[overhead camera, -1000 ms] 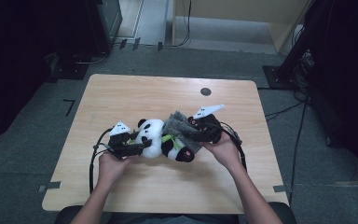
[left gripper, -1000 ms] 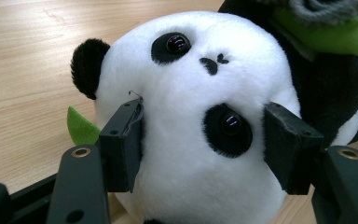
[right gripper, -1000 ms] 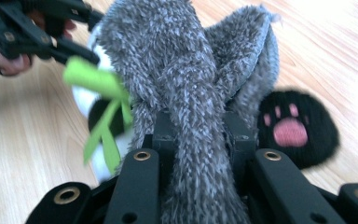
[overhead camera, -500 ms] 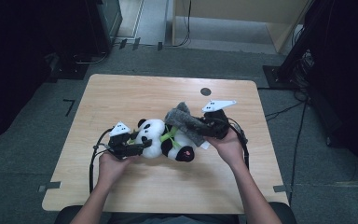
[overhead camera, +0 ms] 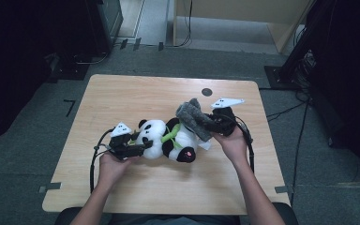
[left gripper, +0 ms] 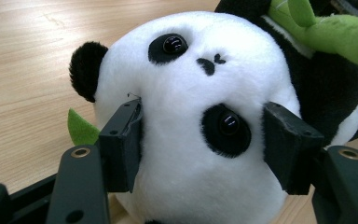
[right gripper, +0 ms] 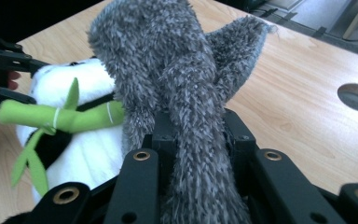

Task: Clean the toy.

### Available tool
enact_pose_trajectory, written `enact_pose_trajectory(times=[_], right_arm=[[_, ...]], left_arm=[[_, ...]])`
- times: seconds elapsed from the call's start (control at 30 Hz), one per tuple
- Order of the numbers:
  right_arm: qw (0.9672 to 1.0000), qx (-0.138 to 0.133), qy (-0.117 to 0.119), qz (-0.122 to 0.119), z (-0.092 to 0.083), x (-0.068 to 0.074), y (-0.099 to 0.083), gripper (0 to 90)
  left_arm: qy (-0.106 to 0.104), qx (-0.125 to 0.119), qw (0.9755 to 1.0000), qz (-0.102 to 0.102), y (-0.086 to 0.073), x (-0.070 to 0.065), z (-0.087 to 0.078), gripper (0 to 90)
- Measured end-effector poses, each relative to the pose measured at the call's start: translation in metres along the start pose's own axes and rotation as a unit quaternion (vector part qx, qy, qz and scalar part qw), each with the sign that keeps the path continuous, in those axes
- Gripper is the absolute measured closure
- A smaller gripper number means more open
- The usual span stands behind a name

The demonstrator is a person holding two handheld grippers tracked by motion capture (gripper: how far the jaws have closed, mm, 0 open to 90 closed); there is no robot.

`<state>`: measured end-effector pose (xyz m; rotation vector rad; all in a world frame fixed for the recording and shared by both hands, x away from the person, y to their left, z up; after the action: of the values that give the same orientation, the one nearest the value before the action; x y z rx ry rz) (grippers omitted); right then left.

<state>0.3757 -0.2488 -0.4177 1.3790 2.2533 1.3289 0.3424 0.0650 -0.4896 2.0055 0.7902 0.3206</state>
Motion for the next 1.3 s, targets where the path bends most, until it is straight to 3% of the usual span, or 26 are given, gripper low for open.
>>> enact_pose_trajectory(times=[0.73,0.9,1.07,1.3], right_arm=[[0.9987,0.022,-0.026,0.039,-0.001,-0.029,-0.024,72.6],[0.9980,0.026,-0.022,0.053,0.001,-0.035,-0.031,72.6],[0.9963,0.040,-0.039,0.064,0.002,-0.045,-0.039,72.7],[0.9951,0.041,-0.049,0.076,-0.002,-0.052,-0.041,72.7]], left_arm=[[-0.001,-0.002,1.0000,-0.002,0.000,0.001,0.001,35.8],[-0.002,-0.003,1.0000,-0.003,0.001,0.001,0.001,35.7],[-0.004,-0.002,1.0000,-0.004,0.001,0.002,0.001,35.7],[-0.005,-0.002,1.0000,-0.005,0.001,0.003,0.001,35.7]])
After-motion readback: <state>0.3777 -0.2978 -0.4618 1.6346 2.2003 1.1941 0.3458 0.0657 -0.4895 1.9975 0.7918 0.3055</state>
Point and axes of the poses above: each handheld gripper's, and its own axes: z roughly forward along the jaws, y roughly out of its top, x roughly to its left, the point moved 3 cm from there along z, roughly forward along the jaws, and after that the axes turned 11 degrees about z, right-handed, at the moved point
